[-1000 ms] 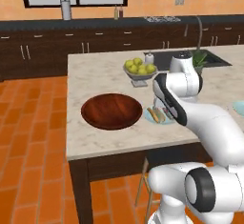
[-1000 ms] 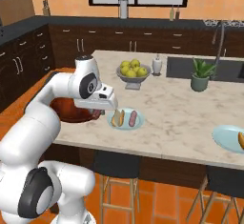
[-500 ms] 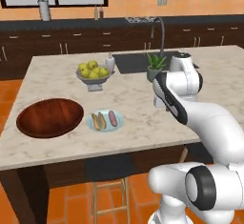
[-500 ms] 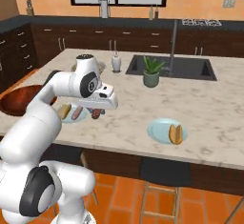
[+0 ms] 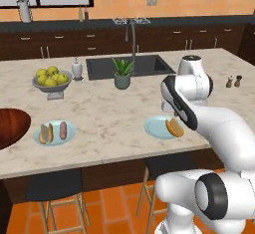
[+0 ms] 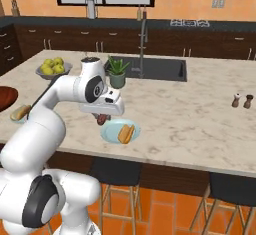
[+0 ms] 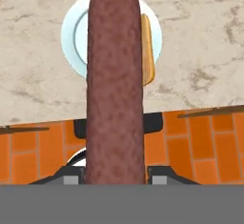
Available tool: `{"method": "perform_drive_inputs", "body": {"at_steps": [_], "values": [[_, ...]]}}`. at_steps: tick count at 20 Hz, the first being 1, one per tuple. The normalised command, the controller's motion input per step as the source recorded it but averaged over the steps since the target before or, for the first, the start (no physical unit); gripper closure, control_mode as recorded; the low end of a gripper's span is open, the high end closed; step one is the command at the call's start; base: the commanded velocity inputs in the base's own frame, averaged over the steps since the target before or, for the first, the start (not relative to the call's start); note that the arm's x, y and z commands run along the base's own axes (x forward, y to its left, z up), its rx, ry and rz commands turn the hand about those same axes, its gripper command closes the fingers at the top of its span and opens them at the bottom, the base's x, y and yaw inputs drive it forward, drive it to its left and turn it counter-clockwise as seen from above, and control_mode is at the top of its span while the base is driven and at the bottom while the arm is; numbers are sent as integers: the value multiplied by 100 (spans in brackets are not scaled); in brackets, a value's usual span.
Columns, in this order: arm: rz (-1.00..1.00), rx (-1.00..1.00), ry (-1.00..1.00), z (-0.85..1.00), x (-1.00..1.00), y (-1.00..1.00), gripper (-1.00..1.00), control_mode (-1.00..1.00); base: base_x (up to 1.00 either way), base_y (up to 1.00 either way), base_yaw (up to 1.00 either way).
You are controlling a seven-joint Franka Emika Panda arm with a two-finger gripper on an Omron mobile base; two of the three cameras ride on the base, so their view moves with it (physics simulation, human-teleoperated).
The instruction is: Place one bun and one sausage from the bowl on each plate.
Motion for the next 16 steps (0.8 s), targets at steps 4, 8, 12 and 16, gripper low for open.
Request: {"method": "perform_drive_inputs", "body": {"at_steps": [4, 8, 12, 16], "values": [[0, 0, 0, 0, 0, 0, 100, 100, 32, 14, 0], [0, 0, 0, 0, 0, 0, 100, 100, 45, 44, 0], [0, 0, 0, 0, 0, 0, 100, 100, 49, 4, 2], [1, 1, 1, -24, 57, 0, 100, -100, 0, 0, 0]]}}
